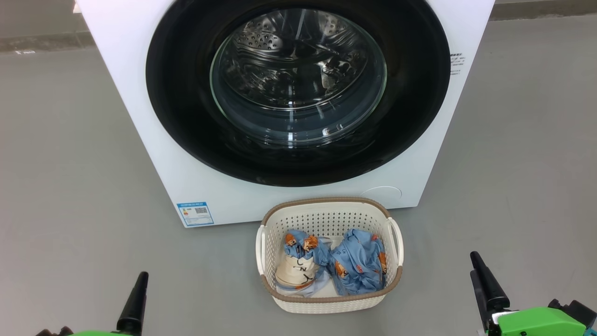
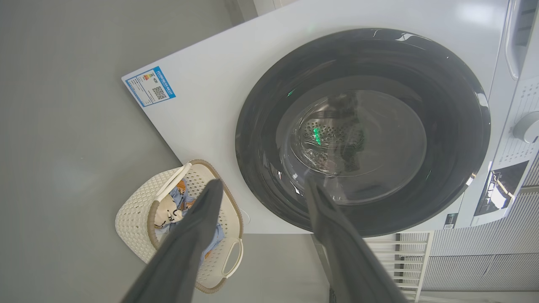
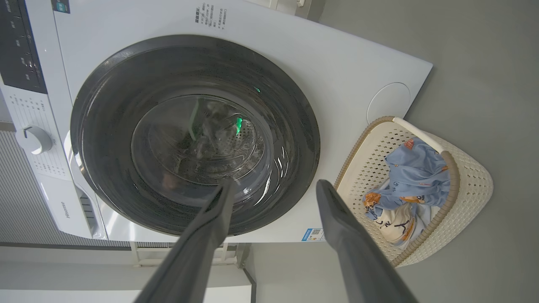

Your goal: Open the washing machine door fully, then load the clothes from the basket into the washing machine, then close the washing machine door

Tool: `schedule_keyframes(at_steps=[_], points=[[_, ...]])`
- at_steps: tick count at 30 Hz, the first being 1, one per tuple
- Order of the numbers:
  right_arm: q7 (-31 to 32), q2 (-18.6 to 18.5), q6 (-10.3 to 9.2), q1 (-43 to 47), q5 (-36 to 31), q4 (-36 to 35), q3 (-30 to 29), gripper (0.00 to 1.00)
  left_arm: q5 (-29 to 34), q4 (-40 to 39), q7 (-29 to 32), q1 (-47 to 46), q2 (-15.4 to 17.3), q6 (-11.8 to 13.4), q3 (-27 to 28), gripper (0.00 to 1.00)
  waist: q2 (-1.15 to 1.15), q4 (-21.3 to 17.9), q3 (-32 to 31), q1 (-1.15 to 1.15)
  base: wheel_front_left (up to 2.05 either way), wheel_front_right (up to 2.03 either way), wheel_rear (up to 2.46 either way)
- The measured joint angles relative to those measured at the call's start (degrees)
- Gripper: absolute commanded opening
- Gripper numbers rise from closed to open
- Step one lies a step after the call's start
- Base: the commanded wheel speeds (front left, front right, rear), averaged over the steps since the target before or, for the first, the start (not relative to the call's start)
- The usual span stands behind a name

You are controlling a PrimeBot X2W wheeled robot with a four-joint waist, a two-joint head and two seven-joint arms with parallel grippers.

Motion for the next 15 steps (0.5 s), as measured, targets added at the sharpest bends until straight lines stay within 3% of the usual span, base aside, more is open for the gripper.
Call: schedule_keyframes(at_steps=[15], points=[[-2.5, -0.8, 0.00, -1.2, -12.0, 1.0, 1.5, 1.00, 11.9, -0.8, -2.3, 0.0, 0.7, 0.0, -0.3, 1.00, 0.00, 0.1, -0.1, 0.00, 0.00, 0.00, 0.00]])
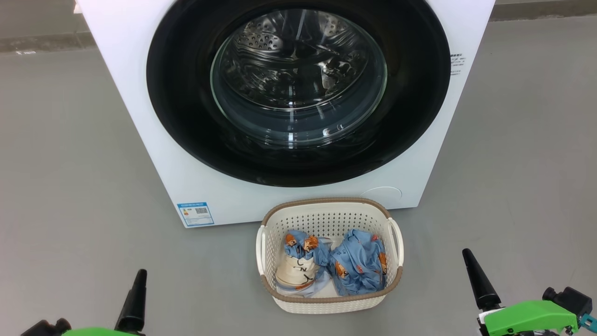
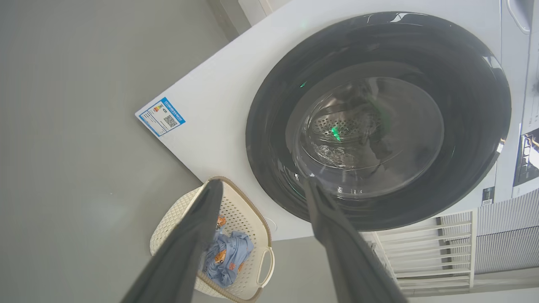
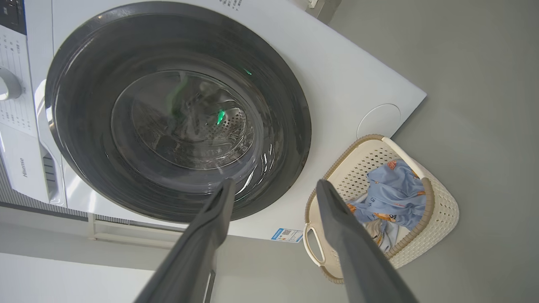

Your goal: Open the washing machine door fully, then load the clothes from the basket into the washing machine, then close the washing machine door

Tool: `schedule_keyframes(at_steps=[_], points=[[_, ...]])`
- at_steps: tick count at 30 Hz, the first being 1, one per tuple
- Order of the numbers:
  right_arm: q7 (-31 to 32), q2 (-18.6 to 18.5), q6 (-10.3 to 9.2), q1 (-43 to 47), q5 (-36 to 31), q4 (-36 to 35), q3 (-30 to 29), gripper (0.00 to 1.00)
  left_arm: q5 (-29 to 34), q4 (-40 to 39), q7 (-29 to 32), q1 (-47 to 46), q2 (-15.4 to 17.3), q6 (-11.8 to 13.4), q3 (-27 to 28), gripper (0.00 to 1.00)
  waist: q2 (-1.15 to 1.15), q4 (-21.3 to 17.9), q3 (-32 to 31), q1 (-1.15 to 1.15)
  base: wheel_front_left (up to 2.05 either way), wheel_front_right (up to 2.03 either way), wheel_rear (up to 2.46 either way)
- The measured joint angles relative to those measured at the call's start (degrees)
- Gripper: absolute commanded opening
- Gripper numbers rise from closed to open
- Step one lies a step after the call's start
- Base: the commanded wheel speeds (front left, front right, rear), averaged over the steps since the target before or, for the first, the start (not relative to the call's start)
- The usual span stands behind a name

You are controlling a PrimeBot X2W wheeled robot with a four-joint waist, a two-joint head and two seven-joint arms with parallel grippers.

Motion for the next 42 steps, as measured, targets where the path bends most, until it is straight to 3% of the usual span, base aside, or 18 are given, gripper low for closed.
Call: schedule_keyframes(at_steps=[42], points=[[-6.4, -2.6, 0.00, -2.4, -26.5, 2.6, 4.9, 1.00, 28.4, -3.3, -6.9, 0.0, 1.6, -0.1, -2.8, 1.00, 0.00, 0.0, -0.2, 0.00, 0.00, 0.00, 0.00]])
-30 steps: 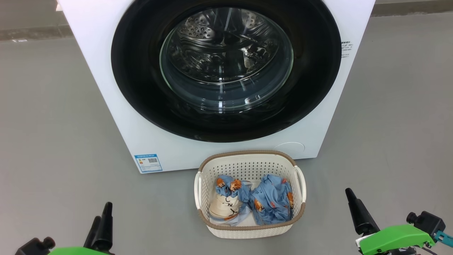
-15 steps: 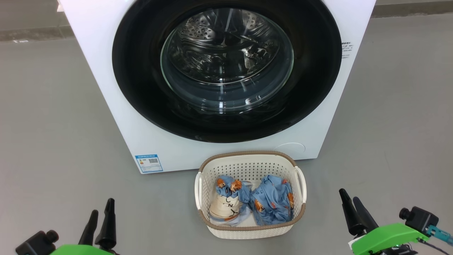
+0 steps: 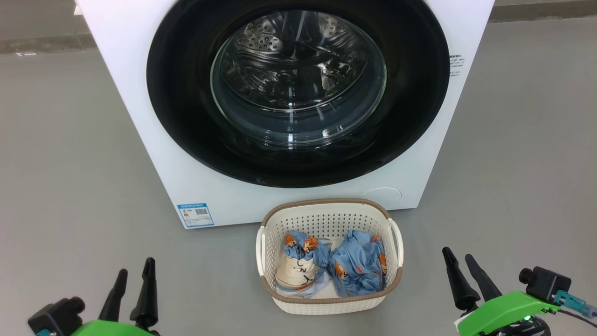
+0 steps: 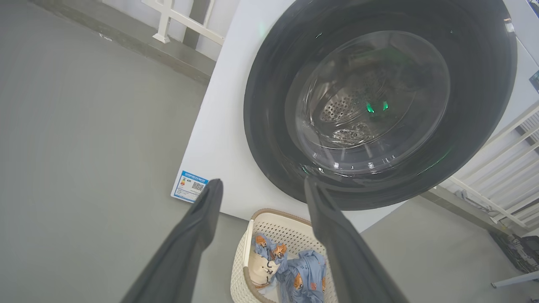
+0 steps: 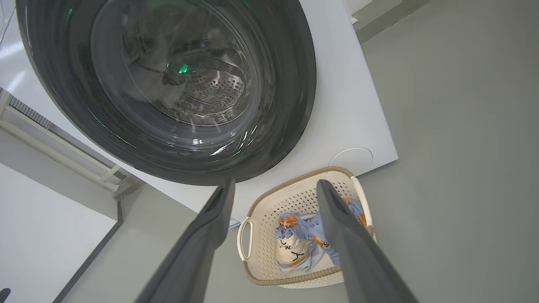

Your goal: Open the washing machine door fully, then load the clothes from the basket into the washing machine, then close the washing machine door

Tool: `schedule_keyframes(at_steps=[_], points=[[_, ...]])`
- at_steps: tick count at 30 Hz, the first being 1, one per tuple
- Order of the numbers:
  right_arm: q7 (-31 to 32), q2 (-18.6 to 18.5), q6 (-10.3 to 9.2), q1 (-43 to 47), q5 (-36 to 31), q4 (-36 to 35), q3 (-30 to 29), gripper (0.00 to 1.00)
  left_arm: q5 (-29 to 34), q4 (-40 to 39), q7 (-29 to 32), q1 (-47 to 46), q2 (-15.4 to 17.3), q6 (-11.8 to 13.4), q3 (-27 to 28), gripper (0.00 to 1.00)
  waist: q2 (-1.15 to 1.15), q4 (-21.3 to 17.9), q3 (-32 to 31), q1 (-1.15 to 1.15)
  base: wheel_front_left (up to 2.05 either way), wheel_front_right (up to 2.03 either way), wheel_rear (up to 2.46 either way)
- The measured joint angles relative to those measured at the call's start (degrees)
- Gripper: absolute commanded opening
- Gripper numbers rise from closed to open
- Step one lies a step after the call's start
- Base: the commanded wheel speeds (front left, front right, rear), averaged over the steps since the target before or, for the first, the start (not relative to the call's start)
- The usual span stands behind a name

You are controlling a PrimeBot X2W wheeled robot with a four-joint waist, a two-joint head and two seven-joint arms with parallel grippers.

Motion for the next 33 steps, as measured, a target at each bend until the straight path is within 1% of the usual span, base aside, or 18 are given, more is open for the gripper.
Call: schedule_keyframes(at_steps=[13, 33], points=[[-2.3, -0.7, 0.00, -1.1, -7.9, 0.8, 1.0, 1.00, 8.2, -0.6, -2.0, 0.0, 0.7, 0.0, -0.7, 1.00, 0.00, -0.1, 0.1, 0.00, 0.00, 0.00, 0.00], [-5.6, -1.8, 0.00, -1.2, -20.4, 1.4, 0.4, 1.00, 20.3, -0.8, -5.6, 0.0, 1.7, 0.0, -1.6, 1.00, 0.00, -0.8, -0.2, 0.00, 0.00, 0.00, 0.00]])
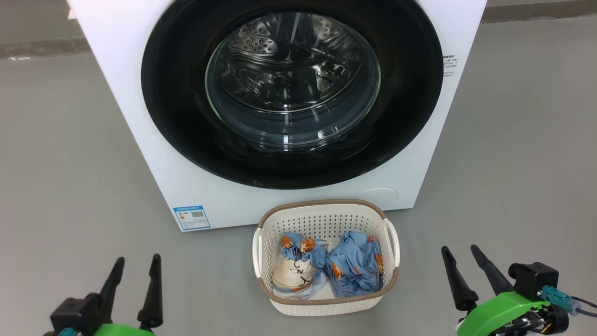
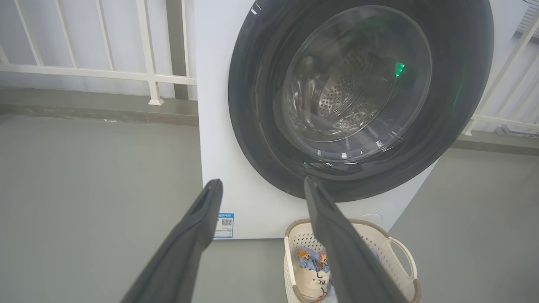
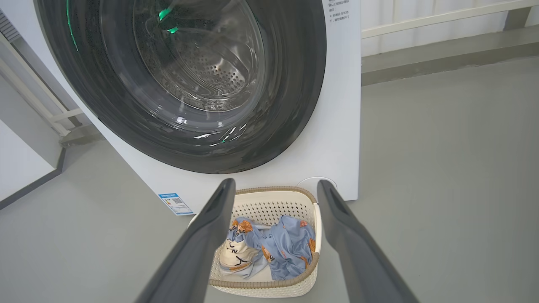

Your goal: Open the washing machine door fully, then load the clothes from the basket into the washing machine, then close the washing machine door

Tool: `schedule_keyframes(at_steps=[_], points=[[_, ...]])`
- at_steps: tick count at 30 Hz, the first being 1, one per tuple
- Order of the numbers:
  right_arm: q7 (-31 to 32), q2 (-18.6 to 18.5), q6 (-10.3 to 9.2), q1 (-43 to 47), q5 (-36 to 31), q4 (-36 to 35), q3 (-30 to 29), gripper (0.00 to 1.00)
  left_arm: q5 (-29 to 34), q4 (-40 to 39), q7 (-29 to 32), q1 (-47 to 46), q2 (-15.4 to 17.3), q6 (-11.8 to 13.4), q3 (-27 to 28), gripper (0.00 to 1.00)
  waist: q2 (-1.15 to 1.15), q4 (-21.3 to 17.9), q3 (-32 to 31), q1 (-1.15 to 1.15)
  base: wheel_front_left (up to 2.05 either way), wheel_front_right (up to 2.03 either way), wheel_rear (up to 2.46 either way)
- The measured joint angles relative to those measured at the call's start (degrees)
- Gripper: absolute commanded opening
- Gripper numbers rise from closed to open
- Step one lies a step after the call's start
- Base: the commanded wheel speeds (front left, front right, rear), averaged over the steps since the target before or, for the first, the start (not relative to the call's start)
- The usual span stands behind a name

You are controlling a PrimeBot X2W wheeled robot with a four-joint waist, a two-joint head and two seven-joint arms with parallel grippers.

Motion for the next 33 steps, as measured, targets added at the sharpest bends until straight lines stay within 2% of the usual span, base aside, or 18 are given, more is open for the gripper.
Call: schedule_keyframes(at_steps=[10, 25, 33], points=[[-1.3, 0.0, 0.00, -0.2, -5.3, 0.2, -2.0, 1.00, 5.0, 0.7, -1.1, 0.0, 0.3, 0.0, 0.2, 1.00, 0.00, -0.1, -0.1, 0.00, 0.00, 0.00, 0.00], [-1.3, 0.5, 0.00, -0.2, -5.4, -0.6, -3.6, 1.00, 4.6, 3.7, -1.5, 0.0, 0.2, -0.1, 1.8, 1.00, 0.00, -0.2, 0.1, 0.00, 0.00, 0.00, 0.00], [-1.3, 0.8, 0.00, -0.1, -5.8, -1.1, -3.6, 1.00, 6.4, 3.6, -1.5, 0.0, -0.3, -0.1, 3.4, 1.00, 0.00, -0.1, 0.6, 0.00, 0.37, 0.18, -0.55]])
